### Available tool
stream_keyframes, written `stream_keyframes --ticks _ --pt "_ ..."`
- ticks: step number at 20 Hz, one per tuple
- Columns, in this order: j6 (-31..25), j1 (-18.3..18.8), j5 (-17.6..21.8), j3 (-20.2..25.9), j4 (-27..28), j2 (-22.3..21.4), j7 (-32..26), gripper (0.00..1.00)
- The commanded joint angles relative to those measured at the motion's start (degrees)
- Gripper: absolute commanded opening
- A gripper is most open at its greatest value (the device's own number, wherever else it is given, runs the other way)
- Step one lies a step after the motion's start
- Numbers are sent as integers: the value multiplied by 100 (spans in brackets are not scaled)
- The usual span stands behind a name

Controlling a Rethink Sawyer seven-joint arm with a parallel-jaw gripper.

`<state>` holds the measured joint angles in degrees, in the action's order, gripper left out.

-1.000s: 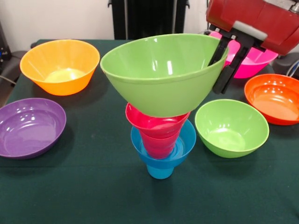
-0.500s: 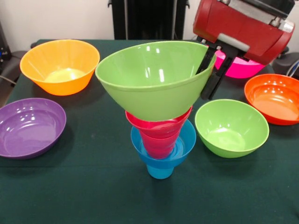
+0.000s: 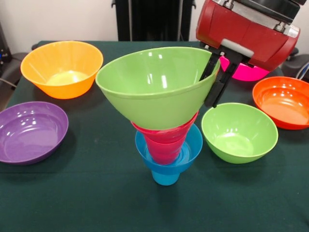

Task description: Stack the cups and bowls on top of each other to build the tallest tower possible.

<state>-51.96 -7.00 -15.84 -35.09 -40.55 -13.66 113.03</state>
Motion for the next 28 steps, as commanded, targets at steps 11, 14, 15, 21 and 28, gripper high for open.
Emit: stream_keyframes --ticks 11,14,15,21,28 --pt "239 62 651 681 -978 -185 -610 0" --pt "288 38 654 691 -1088 -228 -576 0" --pt "297 31 653 691 -1107 -235 -567 0" --pt "279 17 737 726 -1077 -214 -435 0" --pt "158 16 821 743 -884 -111 -268 0"
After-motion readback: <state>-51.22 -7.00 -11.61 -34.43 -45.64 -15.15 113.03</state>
